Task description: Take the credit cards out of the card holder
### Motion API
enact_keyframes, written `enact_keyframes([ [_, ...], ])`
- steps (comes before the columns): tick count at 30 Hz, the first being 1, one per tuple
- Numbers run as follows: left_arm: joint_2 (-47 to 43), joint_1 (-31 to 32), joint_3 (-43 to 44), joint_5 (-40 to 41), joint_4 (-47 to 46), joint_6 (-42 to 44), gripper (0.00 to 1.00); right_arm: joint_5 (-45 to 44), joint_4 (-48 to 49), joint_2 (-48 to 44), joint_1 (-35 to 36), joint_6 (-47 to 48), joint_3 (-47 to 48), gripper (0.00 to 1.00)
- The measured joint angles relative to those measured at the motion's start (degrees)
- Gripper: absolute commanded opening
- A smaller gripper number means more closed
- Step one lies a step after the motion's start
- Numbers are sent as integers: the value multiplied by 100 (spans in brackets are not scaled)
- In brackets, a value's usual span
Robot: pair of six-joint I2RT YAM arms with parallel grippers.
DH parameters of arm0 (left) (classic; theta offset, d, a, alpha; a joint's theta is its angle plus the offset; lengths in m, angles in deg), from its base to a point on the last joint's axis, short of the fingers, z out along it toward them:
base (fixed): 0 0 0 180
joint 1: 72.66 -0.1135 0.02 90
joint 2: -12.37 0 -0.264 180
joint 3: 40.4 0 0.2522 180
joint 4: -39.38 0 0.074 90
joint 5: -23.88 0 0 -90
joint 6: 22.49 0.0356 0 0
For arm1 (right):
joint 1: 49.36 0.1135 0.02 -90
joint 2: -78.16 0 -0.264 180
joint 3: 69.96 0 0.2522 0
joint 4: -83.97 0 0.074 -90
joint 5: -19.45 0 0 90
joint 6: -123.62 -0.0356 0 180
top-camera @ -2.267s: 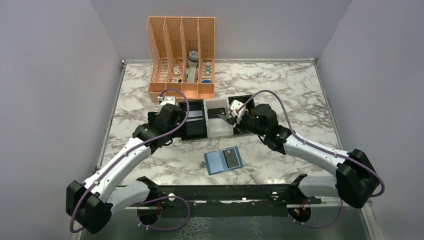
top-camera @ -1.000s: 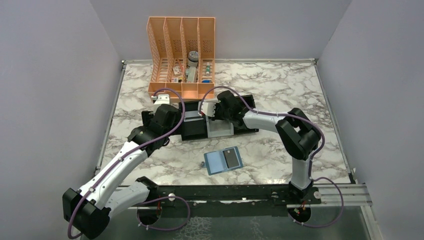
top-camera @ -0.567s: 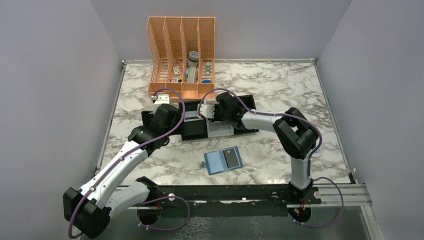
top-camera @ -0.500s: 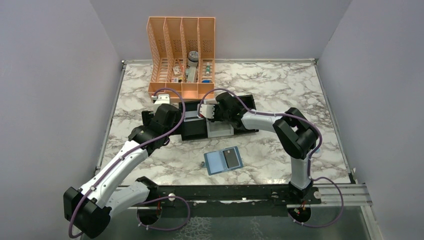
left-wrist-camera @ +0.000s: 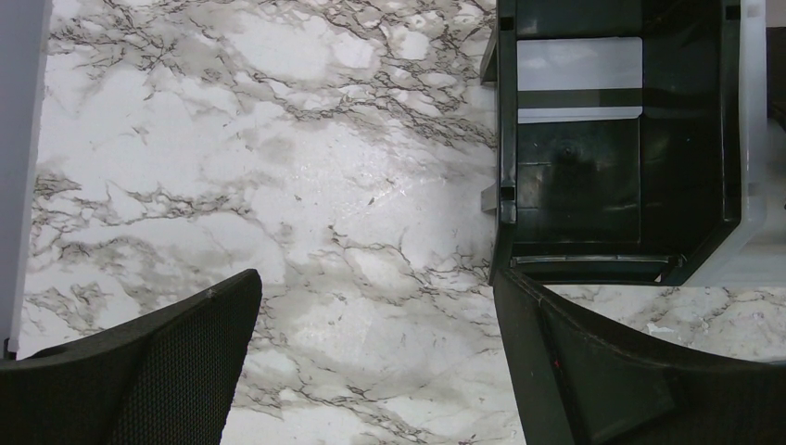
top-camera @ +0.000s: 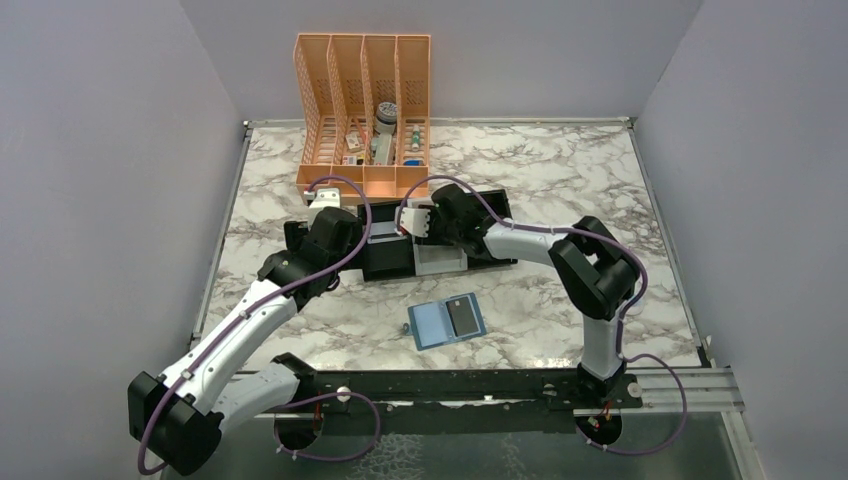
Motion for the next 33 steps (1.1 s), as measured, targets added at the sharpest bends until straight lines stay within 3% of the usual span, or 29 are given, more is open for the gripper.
enact_keyframes([
  [9,44,-13,0,-4,0,13,99,245,57,-382,0,-498,-66,46],
  [14,44,-26,0,-9,0,17,99,269,660,-1207,0,-1370,-715,49],
  [16,42,-26,0,-37,-4,22,99,240,1075,-1784,0,-1967,-1220,58],
  [20,24,-33,-4,-203,-44,70,99,-234,1766,-2870,0,-3519,-2216,86],
  [23,-17,-35,-11,-400,-81,129,99,-780,1613,-3386,-7,-4903,-2717,93],
  [29,-306,-37,-114,-1099,-348,131,99,-968,549,-3982,-55,-6972,-3373,94],
  [33,-629,-37,-369,-1937,-767,-98,95,-656,114,-4592,-55,-7908,-3893,82],
])
